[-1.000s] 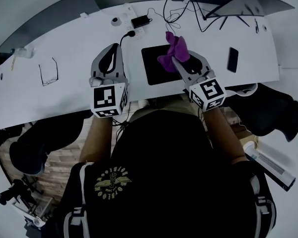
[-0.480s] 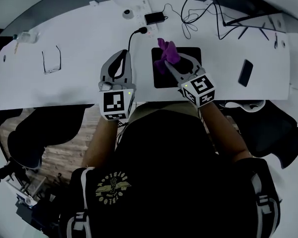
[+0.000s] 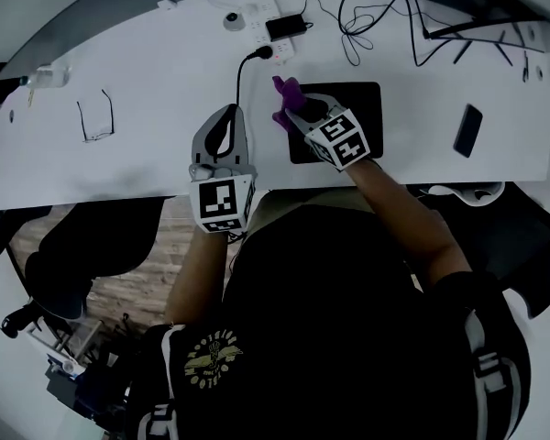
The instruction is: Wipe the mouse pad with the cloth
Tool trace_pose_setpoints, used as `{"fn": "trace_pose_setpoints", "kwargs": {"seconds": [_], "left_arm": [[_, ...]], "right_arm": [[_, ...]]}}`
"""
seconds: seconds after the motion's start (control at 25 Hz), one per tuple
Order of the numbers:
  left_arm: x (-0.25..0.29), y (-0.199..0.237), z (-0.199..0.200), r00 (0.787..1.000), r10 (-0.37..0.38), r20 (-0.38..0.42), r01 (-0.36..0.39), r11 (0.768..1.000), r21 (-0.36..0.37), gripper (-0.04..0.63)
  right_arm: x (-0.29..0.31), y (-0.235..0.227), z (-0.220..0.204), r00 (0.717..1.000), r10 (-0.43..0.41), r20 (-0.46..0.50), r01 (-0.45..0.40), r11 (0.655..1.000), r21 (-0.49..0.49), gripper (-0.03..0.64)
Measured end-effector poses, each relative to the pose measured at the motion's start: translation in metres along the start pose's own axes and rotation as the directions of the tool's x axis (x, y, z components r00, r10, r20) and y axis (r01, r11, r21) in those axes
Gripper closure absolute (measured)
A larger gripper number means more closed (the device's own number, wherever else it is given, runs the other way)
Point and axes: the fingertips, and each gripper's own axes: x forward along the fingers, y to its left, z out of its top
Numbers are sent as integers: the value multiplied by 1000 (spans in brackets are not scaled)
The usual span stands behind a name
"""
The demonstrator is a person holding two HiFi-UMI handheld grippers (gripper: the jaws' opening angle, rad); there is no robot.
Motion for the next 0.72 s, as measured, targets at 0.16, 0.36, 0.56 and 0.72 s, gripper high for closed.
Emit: {"fn": "trace_pose_setpoints", "kwargs": {"seconds": [0.16,0.36,0.56,0.72], "left_arm": [[1,-6,-7,1000,-2,-24,2,1000,4,594],[3,-12,-11,999,-10,-40,10,1000,5,594],[9,-22,-6,999,-32,-28,32,999,11,594],[12,-31,-12,997,-56,-47,57,998,6,594]], "right_arm": [[22,-8,-23,996,-20,-89,18,1000,-22,502],[20,-34,-52,980,-89,-179,90,996,-1,502],[-3,-63,-68,970,-150,-191,158,987,27,502],[-28,-92,-85,956,-212,-205,228,972,61,502]]}}
